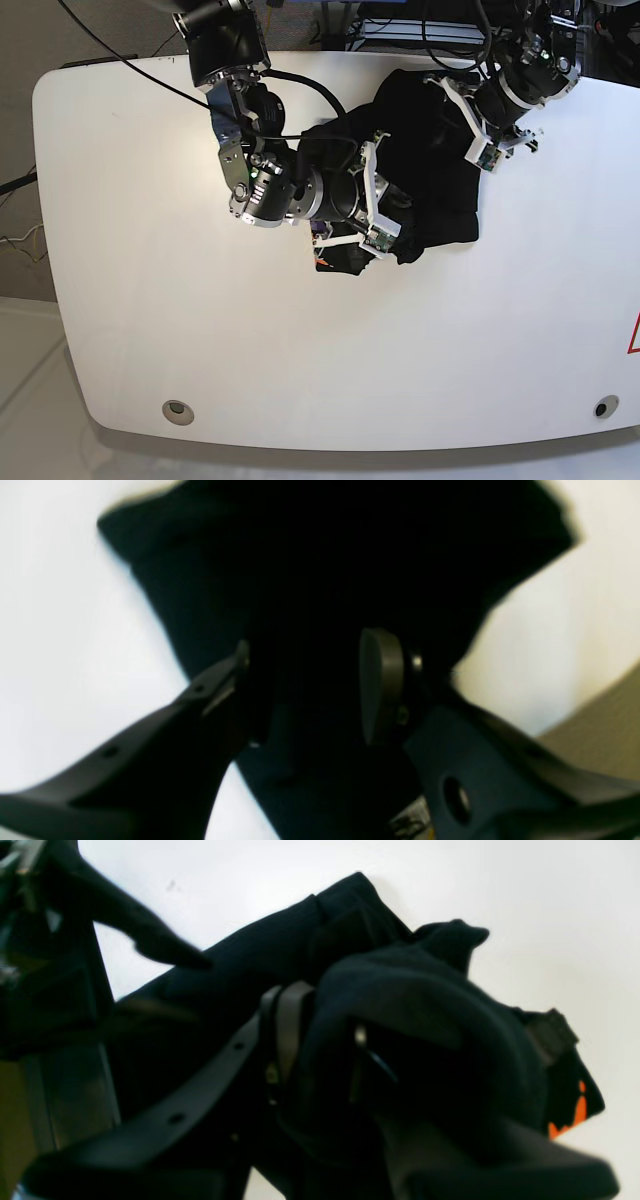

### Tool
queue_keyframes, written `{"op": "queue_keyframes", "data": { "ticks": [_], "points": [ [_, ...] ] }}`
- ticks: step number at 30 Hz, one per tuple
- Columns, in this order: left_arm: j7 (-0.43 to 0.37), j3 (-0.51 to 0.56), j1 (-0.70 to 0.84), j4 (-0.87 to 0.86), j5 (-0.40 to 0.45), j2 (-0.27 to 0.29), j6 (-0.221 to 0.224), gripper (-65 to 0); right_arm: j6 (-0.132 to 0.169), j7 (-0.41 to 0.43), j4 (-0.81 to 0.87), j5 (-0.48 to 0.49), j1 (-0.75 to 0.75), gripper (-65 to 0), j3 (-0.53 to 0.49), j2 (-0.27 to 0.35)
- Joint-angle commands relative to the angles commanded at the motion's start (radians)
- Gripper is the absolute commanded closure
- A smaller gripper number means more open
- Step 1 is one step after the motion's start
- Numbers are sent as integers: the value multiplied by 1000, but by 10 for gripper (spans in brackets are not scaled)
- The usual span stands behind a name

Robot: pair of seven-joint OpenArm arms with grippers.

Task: Fold the T-shirt properly
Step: 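Press the folded end onto the stack with the right gripper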

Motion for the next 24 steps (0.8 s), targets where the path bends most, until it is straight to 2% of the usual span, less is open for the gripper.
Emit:
{"op": "queue_keyframes", "data": {
  "ticks": [5, 9, 11, 15, 17, 21, 23, 24],
  "points": [
    [5, -24, -13, -19, 15, 12, 0, -242, 0, 3, -2, -6, -2, -96, 3, 0],
    [9, -59, -7, 11, 30, 9, 1, -244, 6, 9, -4, -9, -4, -133, 10, 2],
    [12, -58, 3, 19, 42, -2, 0, -241, -3, 10, -10, -15, -5, -259, 15, 4],
    [12, -61, 4, 26, 42, -6, 0, -241, -9, 20, -17, -13, -6, -350, 23, 20],
    [11, -58, 5, 28, 42, -8, 0, -240, -10, 20, -17, -14, -3, -360, 31, 32],
    [10, -52, 5, 23, 42, -11, -3, -242, -13, 21, -14, -14, 5, -308, 55, 61],
    [4, -38, 2, 7, 32, -3, 3, -247, -12, 18, -13, -13, 1, -179, 81, 89],
    [4, -38, 3, 6, 32, -2, 4, -247, -13, 16, -13, -15, 0, -135, 81, 90]
  ]
}}
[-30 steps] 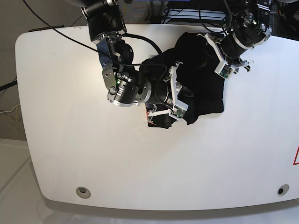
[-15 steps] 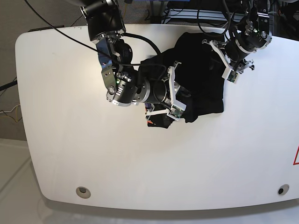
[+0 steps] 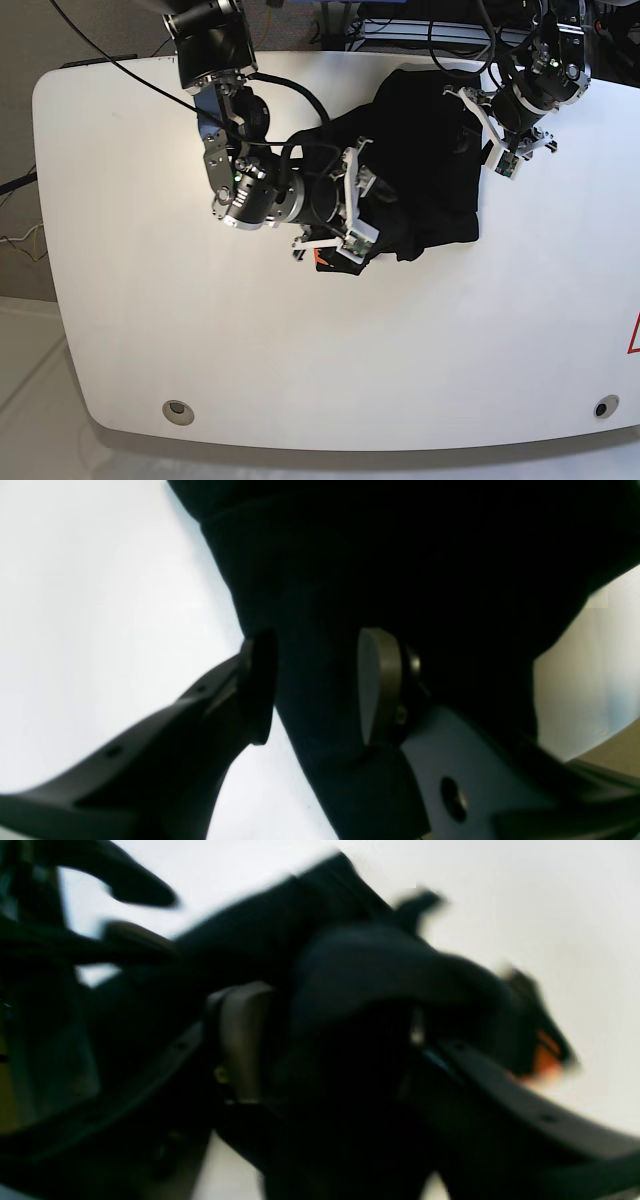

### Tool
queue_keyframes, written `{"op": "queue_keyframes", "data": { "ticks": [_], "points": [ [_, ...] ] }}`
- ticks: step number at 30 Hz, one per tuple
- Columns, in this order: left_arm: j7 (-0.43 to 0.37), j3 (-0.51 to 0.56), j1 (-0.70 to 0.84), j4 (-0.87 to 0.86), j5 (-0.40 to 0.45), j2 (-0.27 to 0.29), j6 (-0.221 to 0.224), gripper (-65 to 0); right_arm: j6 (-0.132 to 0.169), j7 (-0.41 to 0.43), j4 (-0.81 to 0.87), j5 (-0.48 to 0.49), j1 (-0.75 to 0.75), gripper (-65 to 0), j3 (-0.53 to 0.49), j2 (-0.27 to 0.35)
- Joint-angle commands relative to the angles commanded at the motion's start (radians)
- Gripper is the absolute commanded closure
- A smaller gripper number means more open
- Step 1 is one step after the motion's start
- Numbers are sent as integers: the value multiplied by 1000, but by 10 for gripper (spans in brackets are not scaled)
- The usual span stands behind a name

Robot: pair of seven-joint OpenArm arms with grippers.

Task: Fold the T-shirt properly
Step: 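Press the folded end onto the stack with the right gripper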

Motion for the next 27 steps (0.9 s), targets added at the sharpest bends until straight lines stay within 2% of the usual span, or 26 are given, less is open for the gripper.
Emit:
{"op": "queue_keyframes", "data": {
  "ticks": [3, 5, 7, 11, 13, 21, 27],
  "points": [
    [-3, 0, 2, -3, -2, 1, 2, -244, -5, -3, 0, -7, -2, -38, -2, -5],
    [-3, -2, 1, -7, -3, 2, 5, -244, -10, -3, -1, -11, 2, -20, -4, -17],
    [-4, -3, 1, -16, 0, 2, 2, -245, -19, 1, -1, -22, 7, -95, -12, -37],
    [-4, -6, -7, -72, 8, -1, 0, -243, -27, -6, -25, -22, 25, -320, -30, -106],
    [-3, -7, -7, -80, 7, 0, 1, -243, -27, -6, -31, -21, 26, -338, -37, -112],
    [-3, -4, -9, -79, 7, 2, 4, -246, -18, 9, -43, -13, 23, -311, -64, -97],
    [10, -1, -3, -65, 12, 17, 4, -245, -5, -3, -44, -18, 9, -235, -97, -97]
  ]
}}
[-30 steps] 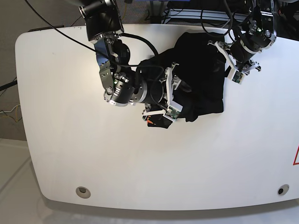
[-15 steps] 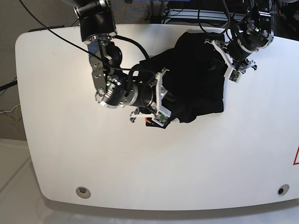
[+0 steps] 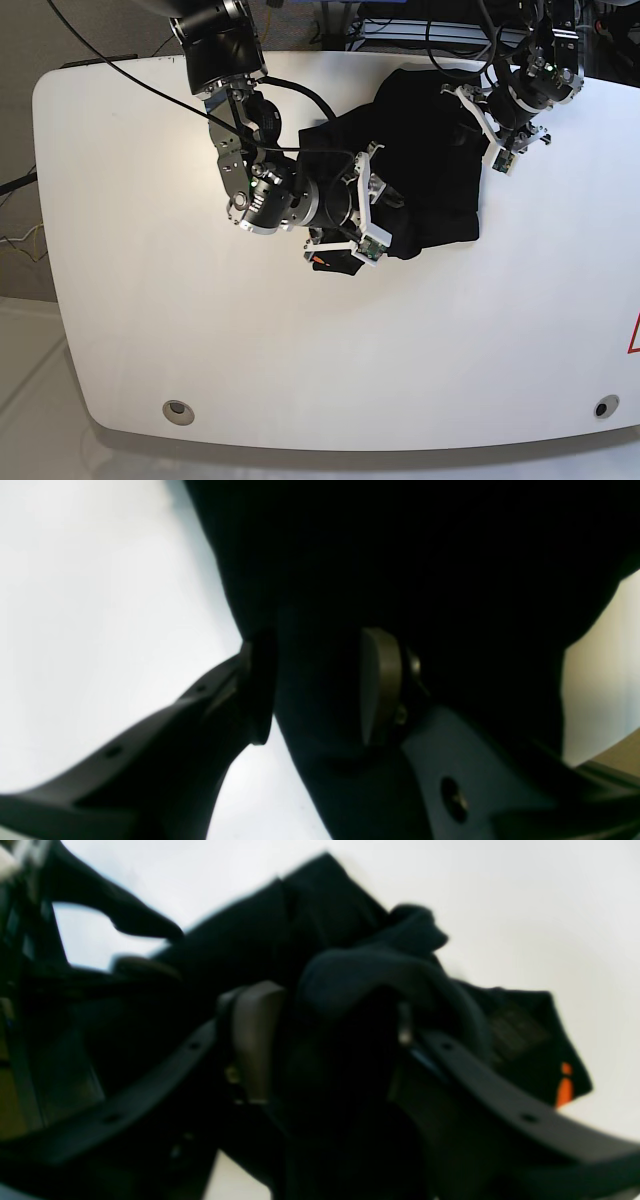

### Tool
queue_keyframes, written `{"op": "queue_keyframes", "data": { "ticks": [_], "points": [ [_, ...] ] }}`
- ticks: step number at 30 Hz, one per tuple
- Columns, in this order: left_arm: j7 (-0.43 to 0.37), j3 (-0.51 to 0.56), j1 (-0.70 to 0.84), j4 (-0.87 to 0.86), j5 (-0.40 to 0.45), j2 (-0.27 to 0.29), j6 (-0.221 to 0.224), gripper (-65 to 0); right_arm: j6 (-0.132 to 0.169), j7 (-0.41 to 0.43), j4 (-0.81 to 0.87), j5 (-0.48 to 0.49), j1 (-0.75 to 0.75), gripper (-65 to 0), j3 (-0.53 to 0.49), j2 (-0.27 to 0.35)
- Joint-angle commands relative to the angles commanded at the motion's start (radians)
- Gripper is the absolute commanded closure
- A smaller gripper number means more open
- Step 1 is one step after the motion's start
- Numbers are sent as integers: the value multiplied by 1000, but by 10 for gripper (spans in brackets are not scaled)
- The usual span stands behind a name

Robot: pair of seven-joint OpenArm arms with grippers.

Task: Fold the T-shirt properly
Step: 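Press the folded end onto the stack with the right gripper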

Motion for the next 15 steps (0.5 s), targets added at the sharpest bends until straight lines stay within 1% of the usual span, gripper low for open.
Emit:
{"op": "queue_keyframes", "data": {
  "ticks": [2, 4, 6, 8, 10, 12, 15],
  "points": [
    [3, -1, -2, 5, 3, 3, 0, -244, 6, -8, 2, 1, -12, -217, -18, -2],
    [1, -5, -4, 9, 4, 3, -1, -245, 13, -15, 6, 3, -29, -216, -44, -7],
    [-1, -11, -4, 12, 5, -1, -1, -245, 23, -23, 9, 6, -47, -228, -73, -13],
    [-7, -16, -3, 19, 5, -7, -2, -248, 24, -31, 14, 10, -68, -251, -107, -19],
    [-9, -28, 1, 34, 5, -9, -3, -247, 24, -29, 31, 14, -99, -275, -163, -34],
    [-9, -28, 0, 39, 5, -9, -4, -247, 24, -29, 34, 10, -104, -283, -181, -49],
    [-7, -22, 0, 51, 6, -8, -6, -247, 24, -23, 37, -16, -103, -270, -189, -85]
  ]
}}
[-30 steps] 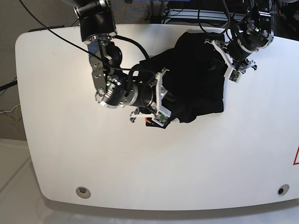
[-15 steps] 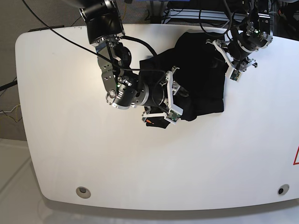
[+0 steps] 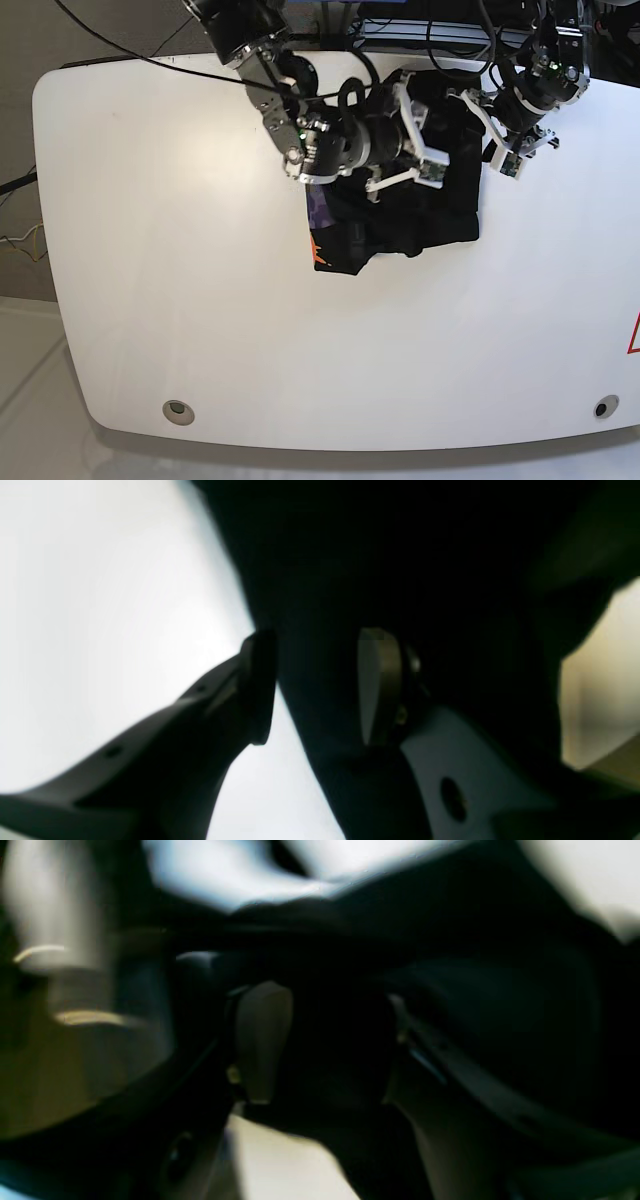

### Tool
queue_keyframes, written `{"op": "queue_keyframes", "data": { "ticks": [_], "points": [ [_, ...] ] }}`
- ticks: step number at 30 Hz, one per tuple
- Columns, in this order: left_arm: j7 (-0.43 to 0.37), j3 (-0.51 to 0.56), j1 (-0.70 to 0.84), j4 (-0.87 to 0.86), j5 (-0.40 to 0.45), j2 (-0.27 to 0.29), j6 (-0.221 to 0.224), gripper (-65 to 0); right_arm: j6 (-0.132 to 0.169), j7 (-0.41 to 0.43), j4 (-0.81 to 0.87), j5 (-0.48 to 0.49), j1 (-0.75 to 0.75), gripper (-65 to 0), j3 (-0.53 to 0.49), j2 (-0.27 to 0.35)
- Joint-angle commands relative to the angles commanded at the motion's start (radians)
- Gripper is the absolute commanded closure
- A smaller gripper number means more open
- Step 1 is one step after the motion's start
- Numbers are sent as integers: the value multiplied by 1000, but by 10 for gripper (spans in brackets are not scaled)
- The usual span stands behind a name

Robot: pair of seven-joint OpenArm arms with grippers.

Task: Fold the T-shirt properly
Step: 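Press the folded end onto the stack with the right gripper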

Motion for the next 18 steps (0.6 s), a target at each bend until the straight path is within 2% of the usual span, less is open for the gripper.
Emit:
{"op": "queue_keyframes", "data": {
  "ticks": [3, 4, 5, 11, 15, 18],
  "points": [
    [6, 7, 1, 14, 0, 5, -3, -247, 0, 16, 4, -49, 7, -224, 12, 0],
    [14, 11, -5, 18, 3, 14, -3, -249, -2, 28, 7, -74, 12, -98, 26, 0],
    [22, 14, -10, 22, 6, 23, -4, -250, -5, 40, 9, -99, 16, 0, 39, 0],
    [12, 7, -4, 6, 7, 23, -2, -250, -10, 68, 38, -62, 50, 0, 50, 0],
    [2, -2, 3, -12, 7, 18, -3, -251, -20, 89, 88, -8, 73, -12, 67, 75],
    [0, -2, 6, -6, 9, 15, -8, -253, -36, 115, 84, 43, 88, -9, 120, 130]
  ]
}}
